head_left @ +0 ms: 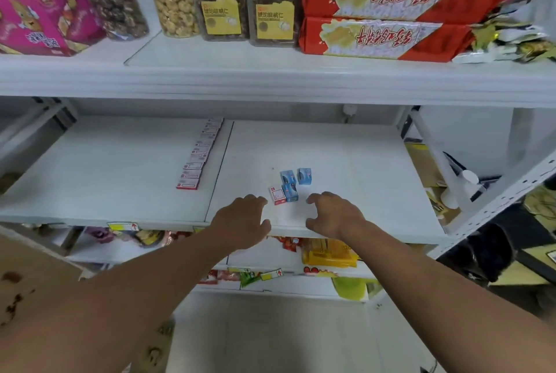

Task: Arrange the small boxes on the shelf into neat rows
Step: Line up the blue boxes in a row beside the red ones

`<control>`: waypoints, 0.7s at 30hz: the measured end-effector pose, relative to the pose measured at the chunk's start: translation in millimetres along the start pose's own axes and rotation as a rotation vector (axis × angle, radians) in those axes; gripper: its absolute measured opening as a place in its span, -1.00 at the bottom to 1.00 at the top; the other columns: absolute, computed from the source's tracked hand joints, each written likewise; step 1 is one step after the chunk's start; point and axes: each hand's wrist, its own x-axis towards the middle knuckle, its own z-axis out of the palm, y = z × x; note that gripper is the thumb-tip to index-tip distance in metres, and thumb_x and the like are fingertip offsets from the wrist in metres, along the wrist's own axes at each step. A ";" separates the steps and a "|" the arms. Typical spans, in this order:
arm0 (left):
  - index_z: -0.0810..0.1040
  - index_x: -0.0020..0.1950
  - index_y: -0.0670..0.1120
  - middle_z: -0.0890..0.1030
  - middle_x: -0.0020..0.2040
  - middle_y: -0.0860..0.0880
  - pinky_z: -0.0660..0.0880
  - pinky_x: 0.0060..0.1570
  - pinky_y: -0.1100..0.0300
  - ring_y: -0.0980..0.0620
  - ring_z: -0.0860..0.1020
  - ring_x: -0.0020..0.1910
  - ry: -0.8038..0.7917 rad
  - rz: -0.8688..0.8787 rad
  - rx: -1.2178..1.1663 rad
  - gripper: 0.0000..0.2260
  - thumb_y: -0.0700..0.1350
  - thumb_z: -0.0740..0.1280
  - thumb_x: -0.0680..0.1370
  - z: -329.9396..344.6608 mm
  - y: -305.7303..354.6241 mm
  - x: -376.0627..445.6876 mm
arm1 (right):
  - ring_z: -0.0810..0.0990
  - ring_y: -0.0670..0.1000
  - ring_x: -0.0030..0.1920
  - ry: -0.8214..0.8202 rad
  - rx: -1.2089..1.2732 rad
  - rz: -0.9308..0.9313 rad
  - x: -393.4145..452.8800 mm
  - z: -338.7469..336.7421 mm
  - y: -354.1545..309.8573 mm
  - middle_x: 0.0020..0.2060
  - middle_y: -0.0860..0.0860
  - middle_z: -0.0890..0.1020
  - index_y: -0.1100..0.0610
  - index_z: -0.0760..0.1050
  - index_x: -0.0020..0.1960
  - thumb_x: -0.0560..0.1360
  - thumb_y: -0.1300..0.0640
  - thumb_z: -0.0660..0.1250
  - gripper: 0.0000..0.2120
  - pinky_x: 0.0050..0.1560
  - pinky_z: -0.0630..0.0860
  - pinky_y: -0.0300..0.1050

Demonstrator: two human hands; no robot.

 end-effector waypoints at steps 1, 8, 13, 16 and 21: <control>0.29 0.60 0.04 0.44 0.50 -0.01 0.50 0.23 -0.09 -0.08 0.46 0.41 -0.004 -0.010 -0.002 -0.45 0.20 0.19 0.63 2.2 0.9 1.3 | 0.52 0.10 0.34 -0.008 -0.002 -0.006 3.5 0.7 2.2 0.41 0.01 0.49 -0.08 0.33 0.57 0.53 -0.13 0.36 -0.37 0.23 0.56 0.06; 0.32 0.57 0.03 0.49 0.46 -0.01 0.57 0.20 -0.11 -0.07 0.52 0.35 0.009 -0.021 -0.001 -0.46 0.21 0.19 0.63 6.0 0.8 25.3 | 0.56 0.08 0.27 -0.024 0.013 -0.043 32.8 4.4 2.8 0.37 0.01 0.51 -0.08 0.35 0.54 0.53 -0.11 0.36 -0.40 0.15 0.59 0.05; 0.34 0.55 0.00 0.49 0.44 -0.03 0.58 0.20 -0.12 -0.08 0.52 0.33 -0.016 0.008 -0.007 -0.47 0.17 0.25 0.63 13.2 -7.0 56.7 | 0.56 0.05 0.25 -0.032 0.009 -0.013 54.7 16.5 -1.3 0.35 0.00 0.53 -0.08 0.36 0.54 0.53 -0.11 0.37 -0.41 0.07 0.56 -0.02; 0.34 0.56 -0.01 0.50 0.40 -0.05 0.60 0.16 -0.09 -0.08 0.53 0.28 -0.012 0.066 0.003 -0.46 0.13 0.30 0.62 16.7 -15.9 77.1 | 0.54 0.05 0.29 -0.051 0.018 0.034 62.2 22.7 -2.2 0.37 -0.02 0.52 -0.09 0.37 0.54 0.52 -0.11 0.38 -0.40 0.13 0.55 -0.02; 0.33 0.59 -0.01 0.47 0.44 -0.05 0.58 0.13 -0.04 -0.09 0.49 0.31 -0.007 0.201 0.040 -0.39 0.02 0.42 0.57 21.4 -32.2 121.1 | 0.52 0.05 0.33 -0.044 0.015 0.099 80.1 30.7 0.1 0.39 -0.01 0.51 -0.09 0.38 0.52 0.53 -0.12 0.38 -0.42 0.23 0.53 0.00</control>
